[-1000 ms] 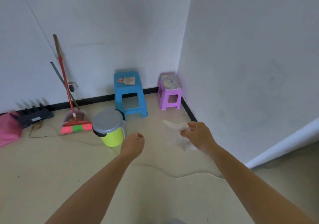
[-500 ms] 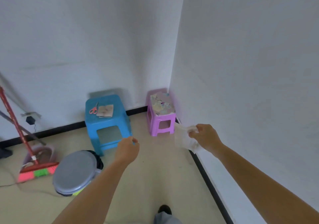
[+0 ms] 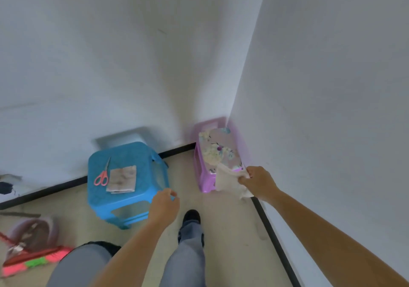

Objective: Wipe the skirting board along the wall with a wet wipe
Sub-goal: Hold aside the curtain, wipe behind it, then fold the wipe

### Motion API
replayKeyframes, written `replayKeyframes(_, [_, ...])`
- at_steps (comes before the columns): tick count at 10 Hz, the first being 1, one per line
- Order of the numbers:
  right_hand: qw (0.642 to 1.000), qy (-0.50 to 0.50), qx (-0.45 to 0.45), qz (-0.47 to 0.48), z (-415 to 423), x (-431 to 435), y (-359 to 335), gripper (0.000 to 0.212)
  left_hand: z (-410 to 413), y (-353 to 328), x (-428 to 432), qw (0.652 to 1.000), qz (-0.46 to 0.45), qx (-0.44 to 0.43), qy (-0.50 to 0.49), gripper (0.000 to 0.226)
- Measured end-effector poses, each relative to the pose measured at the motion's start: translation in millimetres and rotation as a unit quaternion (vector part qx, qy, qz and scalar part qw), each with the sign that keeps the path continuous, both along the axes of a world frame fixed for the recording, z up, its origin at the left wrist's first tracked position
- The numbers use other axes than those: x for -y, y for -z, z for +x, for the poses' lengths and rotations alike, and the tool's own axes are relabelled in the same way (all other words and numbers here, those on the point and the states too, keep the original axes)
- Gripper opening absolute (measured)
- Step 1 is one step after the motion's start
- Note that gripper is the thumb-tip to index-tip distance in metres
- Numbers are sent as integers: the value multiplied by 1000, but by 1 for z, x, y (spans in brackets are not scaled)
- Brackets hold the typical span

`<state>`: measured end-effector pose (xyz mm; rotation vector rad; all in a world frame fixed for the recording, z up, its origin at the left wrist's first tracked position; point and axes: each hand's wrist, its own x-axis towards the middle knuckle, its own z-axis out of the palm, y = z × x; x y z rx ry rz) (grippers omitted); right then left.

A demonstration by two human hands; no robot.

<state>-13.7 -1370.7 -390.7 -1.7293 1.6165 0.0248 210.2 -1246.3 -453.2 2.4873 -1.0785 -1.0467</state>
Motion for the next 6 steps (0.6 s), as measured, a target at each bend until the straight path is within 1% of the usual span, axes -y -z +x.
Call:
replayKeyframes(1, [999,25,-12,35,21,51,36,17,16,19,62,999,25,-5,46,28])
replayKeyframes(2, [998,8,-34,52,35,90,75,26,24,42,116,997,45,-9,69,27])
replayKeyframes(3, [996,33,-33,80,43,121,123,28,17,83,158,992,74,-27,95,29])
replayKeyframes(4, [989,77,-26,126,46,147,176,31,12,141,184,978,129,-32,158,30])
replayKeyframes(5, [985,77,-37,152,47,168,222,33,7,185,198,971,145,-28,188,32])
replayKeyframes(6, [987,66,-43,142,48,188,267,26,-1,226,225,967,156,-24,200,35])
